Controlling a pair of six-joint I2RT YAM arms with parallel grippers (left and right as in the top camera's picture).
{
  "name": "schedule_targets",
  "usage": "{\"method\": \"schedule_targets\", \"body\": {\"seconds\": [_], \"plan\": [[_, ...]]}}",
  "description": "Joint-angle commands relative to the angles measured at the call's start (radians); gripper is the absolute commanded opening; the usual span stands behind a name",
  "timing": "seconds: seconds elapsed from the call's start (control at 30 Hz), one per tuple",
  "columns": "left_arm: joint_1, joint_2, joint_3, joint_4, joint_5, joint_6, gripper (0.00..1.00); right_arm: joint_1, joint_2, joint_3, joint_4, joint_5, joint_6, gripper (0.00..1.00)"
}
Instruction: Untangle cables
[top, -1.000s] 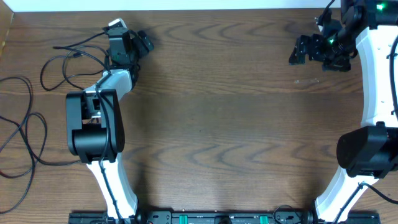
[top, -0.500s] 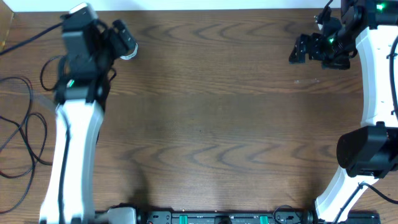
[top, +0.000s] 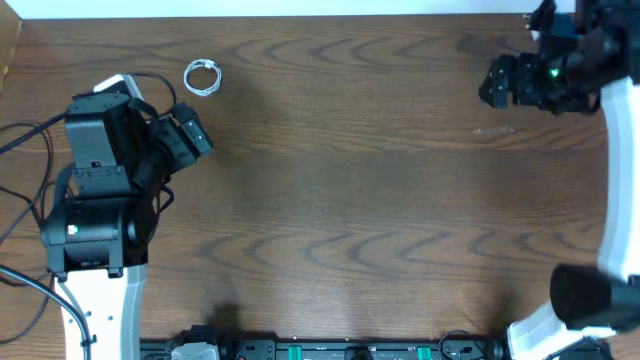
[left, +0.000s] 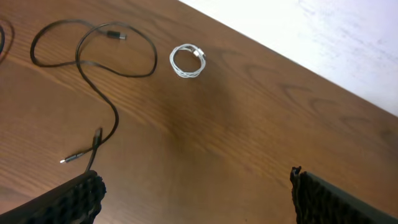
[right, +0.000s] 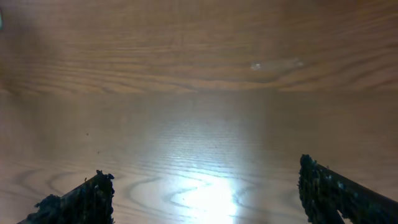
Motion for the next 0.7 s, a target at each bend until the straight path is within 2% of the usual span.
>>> {"method": "schedule_targets", "body": {"seconds": [0.0, 0.1, 0.13, 0.27, 0.33, 0.67], "plan": [[0.004, 0.006, 0.002, -0.003, -0.006, 0.016, 0.98, 0.023, -0.06, 0.019, -0.007, 0.069, 0.021, 0.94], [0.004, 0.013, 0.002, -0.004, -0.006, 0.016, 0.98, 0.06, -0.098, 0.017, -0.031, 0.08, 0.021, 0.94], [0.004, 0.014, 0.002, -0.004, -0.006, 0.017, 0.97, 0.077, -0.109, 0.017, -0.048, 0.084, 0.029, 0.99], [0.004, 0.014, 0.002, -0.006, -0.006, 0.017, 0.98, 0.12, -0.137, 0.016, -0.146, 0.062, 0.154, 0.99], [0.004, 0.014, 0.002, -0.006, -0.006, 0.017, 0.98, 0.132, -0.14, 0.016, -0.135, 0.047, 0.198, 0.99], [0.004, 0.014, 0.002, -0.006, -0.006, 0.017, 0.98, 0.145, -0.148, 0.016, -0.142, 0.047, 0.171, 0.99]]}}
